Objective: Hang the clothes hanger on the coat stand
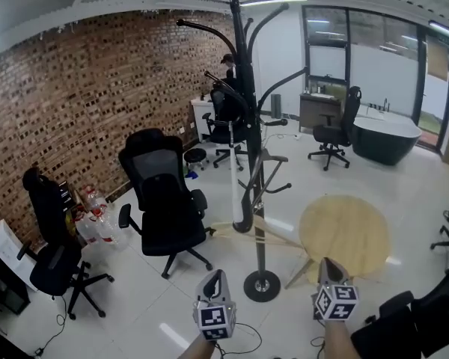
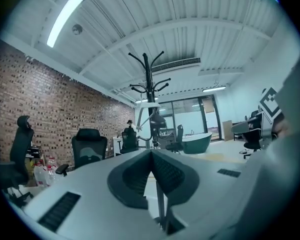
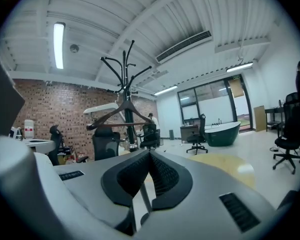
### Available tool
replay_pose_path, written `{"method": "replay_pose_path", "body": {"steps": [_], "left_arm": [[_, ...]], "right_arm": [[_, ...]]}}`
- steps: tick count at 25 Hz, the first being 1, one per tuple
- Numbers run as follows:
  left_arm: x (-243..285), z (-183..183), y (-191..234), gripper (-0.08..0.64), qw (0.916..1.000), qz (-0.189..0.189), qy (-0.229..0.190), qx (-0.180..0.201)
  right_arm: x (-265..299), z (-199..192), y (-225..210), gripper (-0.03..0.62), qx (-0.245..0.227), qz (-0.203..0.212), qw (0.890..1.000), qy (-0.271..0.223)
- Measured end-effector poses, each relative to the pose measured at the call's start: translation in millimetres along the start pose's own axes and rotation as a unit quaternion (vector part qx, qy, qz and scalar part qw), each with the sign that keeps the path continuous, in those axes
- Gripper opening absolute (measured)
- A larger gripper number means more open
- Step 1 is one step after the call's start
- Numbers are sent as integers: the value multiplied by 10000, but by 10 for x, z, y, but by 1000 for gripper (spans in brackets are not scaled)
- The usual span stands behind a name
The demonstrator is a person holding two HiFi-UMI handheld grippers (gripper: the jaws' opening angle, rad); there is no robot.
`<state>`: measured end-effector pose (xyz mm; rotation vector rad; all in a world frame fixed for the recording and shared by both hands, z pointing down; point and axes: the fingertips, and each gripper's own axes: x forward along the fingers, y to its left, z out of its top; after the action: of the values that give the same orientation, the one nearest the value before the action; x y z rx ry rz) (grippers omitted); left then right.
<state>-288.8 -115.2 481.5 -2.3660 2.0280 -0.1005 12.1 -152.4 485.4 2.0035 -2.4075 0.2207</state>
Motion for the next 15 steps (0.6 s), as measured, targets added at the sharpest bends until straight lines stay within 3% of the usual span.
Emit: {"method": "replay_pose_path", "body": {"steps": [5, 15], "left_arm": [[-29, -143, 233, 17, 9996, -278, -10, 12], [-106, -415, 111, 18, 9981, -579, 168, -138]], "right_arm": [[-132, -174, 211, 6, 90, -268, 9995, 110], [-405, -486, 118, 6, 138, -590, 9976, 348]]}}
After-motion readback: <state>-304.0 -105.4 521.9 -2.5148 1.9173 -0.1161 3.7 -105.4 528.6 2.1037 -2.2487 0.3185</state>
